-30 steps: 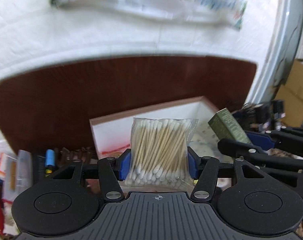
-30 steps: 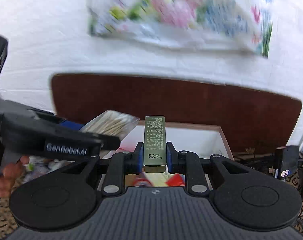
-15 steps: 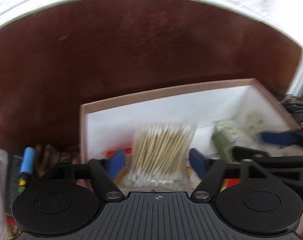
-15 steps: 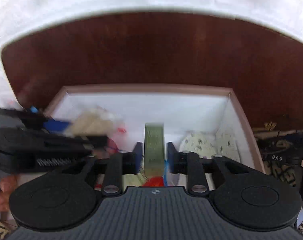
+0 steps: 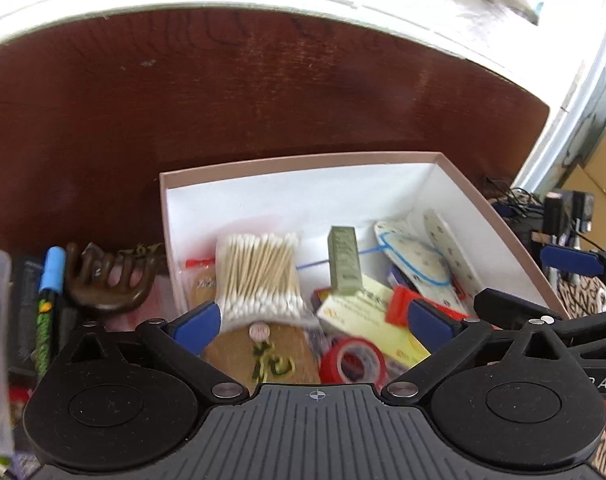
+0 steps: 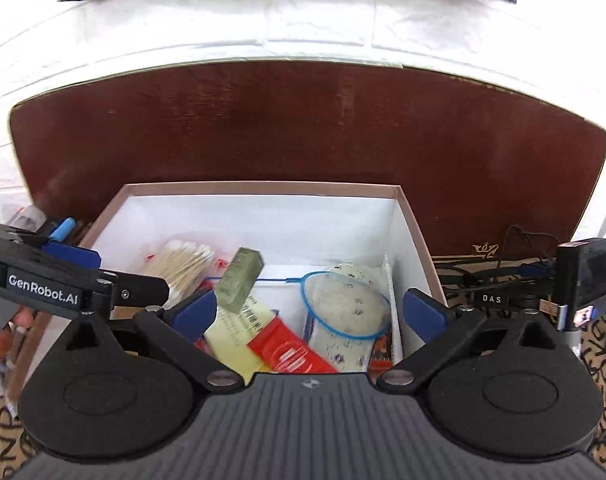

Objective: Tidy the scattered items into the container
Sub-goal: 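Carry both items to the cardboard box and open both tools to drop them, then move both tools back over the cluttered table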

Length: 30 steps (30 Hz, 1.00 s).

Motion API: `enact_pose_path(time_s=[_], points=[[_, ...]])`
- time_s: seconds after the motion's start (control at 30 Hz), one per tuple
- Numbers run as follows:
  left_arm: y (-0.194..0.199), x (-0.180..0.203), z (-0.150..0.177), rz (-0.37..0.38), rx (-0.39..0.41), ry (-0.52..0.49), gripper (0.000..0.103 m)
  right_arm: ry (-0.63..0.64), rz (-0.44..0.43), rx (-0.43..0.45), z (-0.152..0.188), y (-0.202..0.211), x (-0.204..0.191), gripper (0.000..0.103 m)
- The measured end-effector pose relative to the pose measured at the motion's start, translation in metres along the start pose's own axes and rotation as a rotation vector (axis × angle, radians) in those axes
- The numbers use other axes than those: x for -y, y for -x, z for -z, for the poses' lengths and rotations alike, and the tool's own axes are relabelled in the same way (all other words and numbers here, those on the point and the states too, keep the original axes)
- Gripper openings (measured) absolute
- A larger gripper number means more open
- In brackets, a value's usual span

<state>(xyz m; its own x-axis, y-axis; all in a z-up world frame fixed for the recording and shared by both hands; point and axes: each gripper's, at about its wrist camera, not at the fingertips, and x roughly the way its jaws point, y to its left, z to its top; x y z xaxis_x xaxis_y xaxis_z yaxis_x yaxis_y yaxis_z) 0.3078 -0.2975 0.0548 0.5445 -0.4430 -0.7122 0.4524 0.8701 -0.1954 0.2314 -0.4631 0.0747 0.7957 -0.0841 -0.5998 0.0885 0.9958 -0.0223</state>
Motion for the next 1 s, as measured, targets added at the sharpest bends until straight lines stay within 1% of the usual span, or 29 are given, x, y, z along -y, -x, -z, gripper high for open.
enact_pose_path(time_s=[0.1,0.2,0.27,0.4,0.47,0.6,0.7,0.77,0.87,0.93,1.0], points=[[0.026,0.006,0.015,-0.023,-0.006,-0.026,0.103,0.015,-0.024,0.004,-0.001,0.02,-0.01,0.101],[0.062,0.008,0.045,-0.054,0.052,-0.031,0.103,0.025,-0.062,0.026,0.008,0.048,-0.027,0.102],[0.084,0.005,0.072,-0.065,0.09,-0.013,0.103,0.033,-0.087,0.048,0.019,0.068,-0.042,0.103],[0.121,-0.01,0.134,-0.086,0.116,0.029,0.103,0.044,-0.158,0.093,0.053,0.101,-0.073,0.103],[0.136,-0.019,0.168,-0.108,0.122,0.055,0.103,0.036,-0.203,0.096,0.072,0.112,-0.09,0.103],[0.158,-0.043,0.227,-0.149,0.09,0.11,0.103,0.038,-0.265,0.067,0.113,0.124,-0.129,0.103],[0.175,-0.061,0.262,-0.214,0.067,0.106,0.103,0.033,-0.318,0.019,0.139,0.125,-0.16,0.103],[0.186,-0.076,0.279,-0.239,0.064,0.127,0.103,0.038,-0.342,-0.009,0.154,0.126,-0.181,0.103],[0.203,-0.106,0.3,-0.273,0.061,0.219,0.103,0.051,-0.352,-0.044,0.174,0.127,-0.211,0.103],[0.212,-0.126,0.312,-0.312,0.058,0.282,0.103,0.052,-0.36,-0.076,0.184,0.126,-0.226,0.103],[0.221,-0.145,0.321,-0.353,0.075,0.325,0.103,0.051,-0.363,-0.107,0.191,0.123,-0.24,0.103]])
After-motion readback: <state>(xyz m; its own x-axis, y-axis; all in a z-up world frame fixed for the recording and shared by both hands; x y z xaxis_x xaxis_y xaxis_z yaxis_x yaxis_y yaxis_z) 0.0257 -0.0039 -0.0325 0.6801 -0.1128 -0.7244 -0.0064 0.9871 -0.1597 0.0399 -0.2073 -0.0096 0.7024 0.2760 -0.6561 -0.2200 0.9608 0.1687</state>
